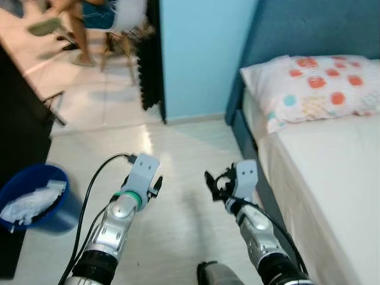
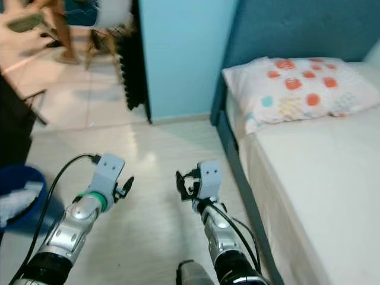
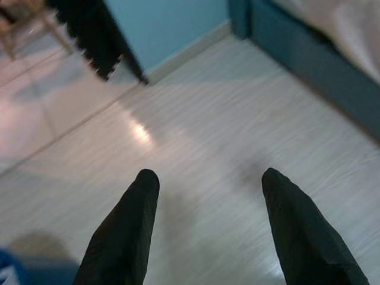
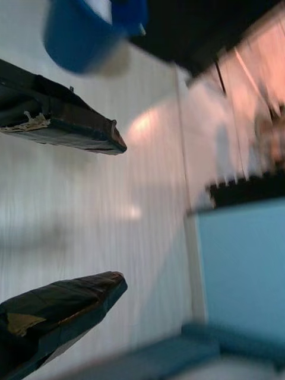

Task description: Clean up the room

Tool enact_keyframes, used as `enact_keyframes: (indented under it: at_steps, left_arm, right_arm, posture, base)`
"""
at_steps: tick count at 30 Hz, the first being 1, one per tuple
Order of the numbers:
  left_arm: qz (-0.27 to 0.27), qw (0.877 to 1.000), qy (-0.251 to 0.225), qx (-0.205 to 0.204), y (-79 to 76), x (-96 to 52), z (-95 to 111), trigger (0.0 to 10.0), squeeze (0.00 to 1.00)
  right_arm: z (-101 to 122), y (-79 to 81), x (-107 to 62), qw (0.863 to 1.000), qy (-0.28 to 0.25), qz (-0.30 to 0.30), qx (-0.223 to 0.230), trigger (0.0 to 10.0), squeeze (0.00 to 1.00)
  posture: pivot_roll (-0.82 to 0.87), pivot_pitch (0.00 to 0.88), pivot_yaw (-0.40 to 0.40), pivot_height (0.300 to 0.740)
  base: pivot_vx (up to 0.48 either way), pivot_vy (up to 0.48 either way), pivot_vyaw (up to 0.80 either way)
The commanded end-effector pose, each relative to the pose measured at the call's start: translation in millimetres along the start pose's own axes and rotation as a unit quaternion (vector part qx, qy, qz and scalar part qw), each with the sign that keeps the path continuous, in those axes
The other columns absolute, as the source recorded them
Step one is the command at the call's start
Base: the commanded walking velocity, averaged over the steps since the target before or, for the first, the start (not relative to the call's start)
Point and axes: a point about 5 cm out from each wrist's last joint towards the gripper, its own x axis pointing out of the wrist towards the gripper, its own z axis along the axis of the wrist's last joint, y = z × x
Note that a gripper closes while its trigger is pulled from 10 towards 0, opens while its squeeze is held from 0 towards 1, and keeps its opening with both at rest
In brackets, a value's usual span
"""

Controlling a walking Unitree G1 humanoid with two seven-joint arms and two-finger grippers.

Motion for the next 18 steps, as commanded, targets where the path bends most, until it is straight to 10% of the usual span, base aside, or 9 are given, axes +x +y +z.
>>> enact_keyframes:
  at_steps: [1,18]
  left_arm:
    - [-0.004,1.0,0.012,0.0,-1.0,-1.0,-6.0,10.0,0.0]
    - [-0.001,1.0,0.008,-0.003,-0.2,-1.3,-5.6,10.0,0.0]
  right_arm:
    - [-4.5,0.0,-2.2,1.0,0.008,-0.002,0.004,10.0,0.0]
    - [-4.5,1.0,-2.0,1.0,0.008,-0.004,-0.002,10.0,0.0]
  posture:
    - [0.03,0.022,0.065,0.74]
    - [0.03,0.028,0.066,0.74]
  base:
    - [0.0,0.0,-0.77]
    - [0.0,0.0,-0.25]
